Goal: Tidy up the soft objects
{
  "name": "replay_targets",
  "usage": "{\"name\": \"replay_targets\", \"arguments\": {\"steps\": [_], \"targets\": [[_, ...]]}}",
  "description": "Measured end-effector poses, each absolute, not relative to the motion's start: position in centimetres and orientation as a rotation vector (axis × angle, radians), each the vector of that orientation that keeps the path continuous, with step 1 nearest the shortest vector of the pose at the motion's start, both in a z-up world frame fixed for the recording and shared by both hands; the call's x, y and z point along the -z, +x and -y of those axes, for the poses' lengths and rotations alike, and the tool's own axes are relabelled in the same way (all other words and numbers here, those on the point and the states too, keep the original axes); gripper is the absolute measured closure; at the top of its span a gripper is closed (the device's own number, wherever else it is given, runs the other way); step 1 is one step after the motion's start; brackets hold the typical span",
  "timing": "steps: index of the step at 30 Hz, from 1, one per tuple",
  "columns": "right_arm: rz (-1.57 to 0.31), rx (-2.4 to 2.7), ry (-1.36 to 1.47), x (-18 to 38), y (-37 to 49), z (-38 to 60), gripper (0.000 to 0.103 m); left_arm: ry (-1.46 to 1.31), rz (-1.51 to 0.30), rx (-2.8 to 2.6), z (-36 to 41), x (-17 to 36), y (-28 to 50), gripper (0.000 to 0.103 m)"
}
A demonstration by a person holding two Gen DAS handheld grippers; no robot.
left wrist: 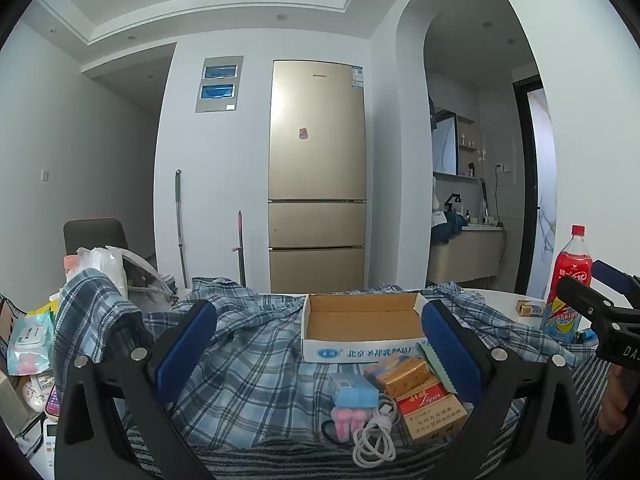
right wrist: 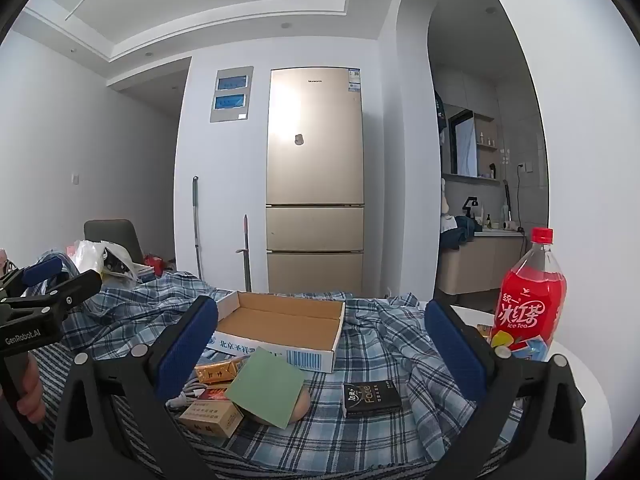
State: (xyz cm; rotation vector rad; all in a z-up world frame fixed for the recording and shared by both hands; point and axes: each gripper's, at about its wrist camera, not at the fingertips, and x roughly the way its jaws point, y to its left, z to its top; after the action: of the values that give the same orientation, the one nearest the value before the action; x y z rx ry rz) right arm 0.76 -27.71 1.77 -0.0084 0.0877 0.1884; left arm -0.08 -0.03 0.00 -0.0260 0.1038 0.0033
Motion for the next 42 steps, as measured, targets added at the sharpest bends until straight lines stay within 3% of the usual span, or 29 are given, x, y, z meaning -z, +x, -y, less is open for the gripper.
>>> {"name": "replay_targets", "arguments": {"steps": [42], "targets": [[-0.105, -0.187, -0.019, -1.9, 0.5, 27.9, 0.0, -0.011, -0.124, -0.006, 0.11, 0.2, -0.12, 0.0]]}}
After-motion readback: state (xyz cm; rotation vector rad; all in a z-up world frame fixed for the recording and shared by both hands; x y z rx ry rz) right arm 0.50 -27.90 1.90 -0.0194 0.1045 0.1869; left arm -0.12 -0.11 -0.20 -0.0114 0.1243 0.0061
